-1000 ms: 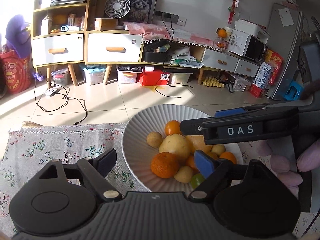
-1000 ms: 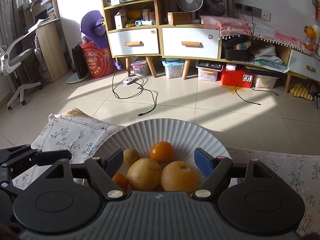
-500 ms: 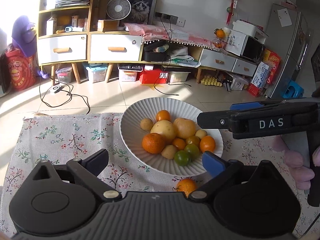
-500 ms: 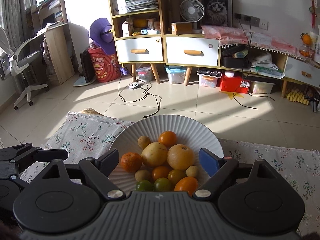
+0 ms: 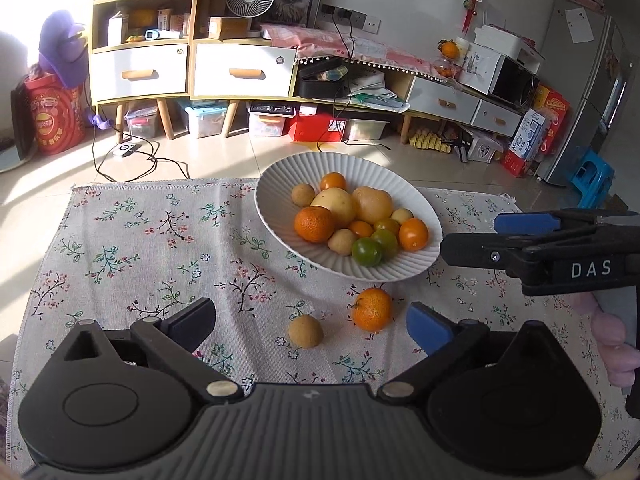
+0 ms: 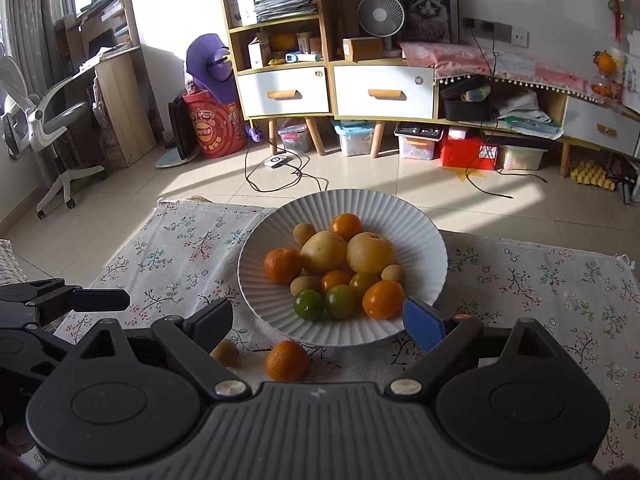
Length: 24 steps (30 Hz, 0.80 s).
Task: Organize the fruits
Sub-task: 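Withdraw both tools from the plate back over the tablecloth, then close the left tool on the last brown fruit while the right tool grasps the mandarin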
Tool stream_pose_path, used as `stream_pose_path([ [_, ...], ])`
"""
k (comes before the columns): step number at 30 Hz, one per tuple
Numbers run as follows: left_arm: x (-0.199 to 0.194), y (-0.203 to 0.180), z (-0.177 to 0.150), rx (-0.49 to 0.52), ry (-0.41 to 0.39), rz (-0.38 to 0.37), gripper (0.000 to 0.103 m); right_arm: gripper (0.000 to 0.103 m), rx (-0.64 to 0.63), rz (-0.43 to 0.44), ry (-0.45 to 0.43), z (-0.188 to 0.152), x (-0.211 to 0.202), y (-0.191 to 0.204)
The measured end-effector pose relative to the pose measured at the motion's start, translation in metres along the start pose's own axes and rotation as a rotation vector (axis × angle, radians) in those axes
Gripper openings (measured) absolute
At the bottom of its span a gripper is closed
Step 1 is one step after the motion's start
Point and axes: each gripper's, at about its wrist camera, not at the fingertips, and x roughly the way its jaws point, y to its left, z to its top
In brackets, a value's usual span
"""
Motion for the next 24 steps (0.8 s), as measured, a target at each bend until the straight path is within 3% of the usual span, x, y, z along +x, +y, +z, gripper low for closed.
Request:
stream_pose_path([
  [12,-0.005,0.006,-0.024,-0.003,-0.012,0.038,0.098,0.097,0.025,0.025,-0.006,-0.034,-0.012,-0.002],
  [24,0.020,0.001,-0.040,0.041,-0.041,0.098,0.098,0.102,0.010,-0.003,-0.013,-0.056,-0.005,-0.007],
])
